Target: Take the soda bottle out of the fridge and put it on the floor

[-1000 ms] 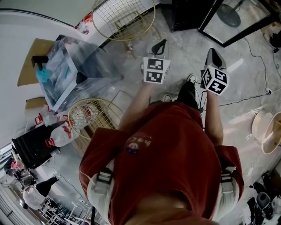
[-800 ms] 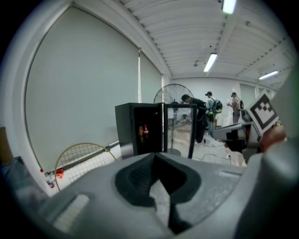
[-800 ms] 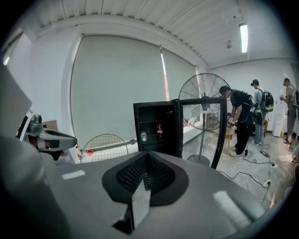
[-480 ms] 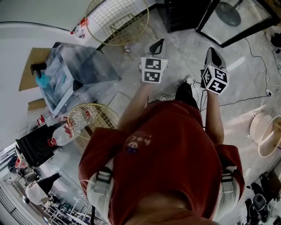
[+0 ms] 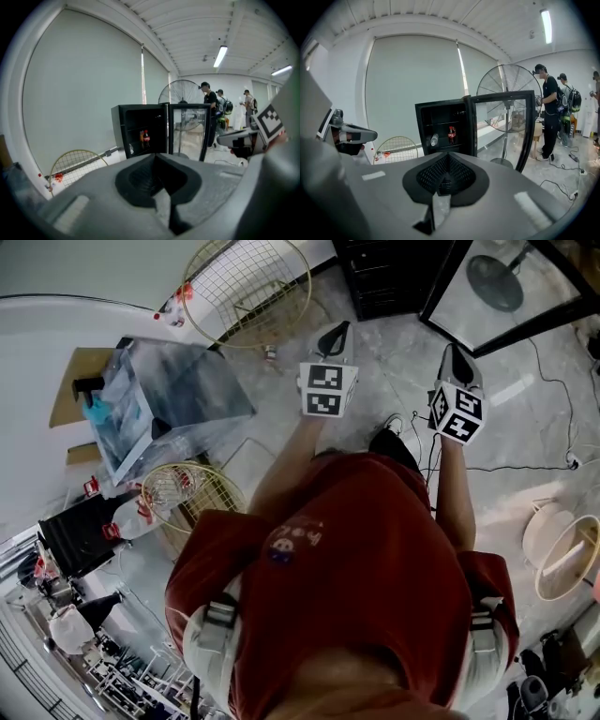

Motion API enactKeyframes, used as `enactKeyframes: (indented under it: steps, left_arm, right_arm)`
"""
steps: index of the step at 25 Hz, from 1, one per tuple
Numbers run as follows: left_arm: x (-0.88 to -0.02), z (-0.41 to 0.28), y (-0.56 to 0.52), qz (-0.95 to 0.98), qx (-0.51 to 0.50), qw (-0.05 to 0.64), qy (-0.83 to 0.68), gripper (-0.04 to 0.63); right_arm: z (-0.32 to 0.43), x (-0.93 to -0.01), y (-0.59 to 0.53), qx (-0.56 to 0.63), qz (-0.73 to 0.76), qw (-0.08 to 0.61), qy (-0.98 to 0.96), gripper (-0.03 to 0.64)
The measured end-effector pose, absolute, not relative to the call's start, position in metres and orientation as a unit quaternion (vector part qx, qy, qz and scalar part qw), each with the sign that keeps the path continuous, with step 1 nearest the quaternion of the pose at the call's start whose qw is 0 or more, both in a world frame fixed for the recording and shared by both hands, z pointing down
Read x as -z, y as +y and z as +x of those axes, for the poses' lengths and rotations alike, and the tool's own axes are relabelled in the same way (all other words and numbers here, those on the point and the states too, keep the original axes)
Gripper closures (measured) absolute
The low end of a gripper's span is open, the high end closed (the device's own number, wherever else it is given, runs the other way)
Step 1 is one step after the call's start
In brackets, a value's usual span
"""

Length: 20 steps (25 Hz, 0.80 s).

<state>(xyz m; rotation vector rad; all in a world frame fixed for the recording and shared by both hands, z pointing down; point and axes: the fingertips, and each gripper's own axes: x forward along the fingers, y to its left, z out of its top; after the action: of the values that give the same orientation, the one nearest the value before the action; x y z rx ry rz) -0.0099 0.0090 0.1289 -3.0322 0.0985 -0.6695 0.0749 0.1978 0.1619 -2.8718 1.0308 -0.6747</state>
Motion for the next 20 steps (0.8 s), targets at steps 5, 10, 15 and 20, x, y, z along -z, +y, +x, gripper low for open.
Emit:
enactKeyframes:
  steps: [5, 10, 15, 20]
  left_arm:
    - [-0.127, 0.041, 0.036, -0.977, 0.209, 0.021, 0.043, 0.597]
    - [-0.124, 0.067, 0.037, -0.977, 0.205, 0.019, 0.059, 0.597]
    - [-0.135, 0.086, 0.032, -0.977, 0.204, 0.012, 0.066, 0.597]
    - [-0.147, 0.112, 0.02, -0.977, 0.203, 0.0, 0.063, 0.597]
  right_arm:
    - [0.123, -0.166, 0.218, 0.211, -0.914, 0.01, 0.345, 0.615]
    - [0.157, -0.17, 0.219, 0.215, -0.908, 0.011, 0.358, 0.615]
    - [0.18, -0.179, 0.211, 0.216, -0.905, 0.012, 0.366, 0.615]
    - [0.205, -0.181, 0.193, 0.216, -0.902, 0.001, 0.373, 0.615]
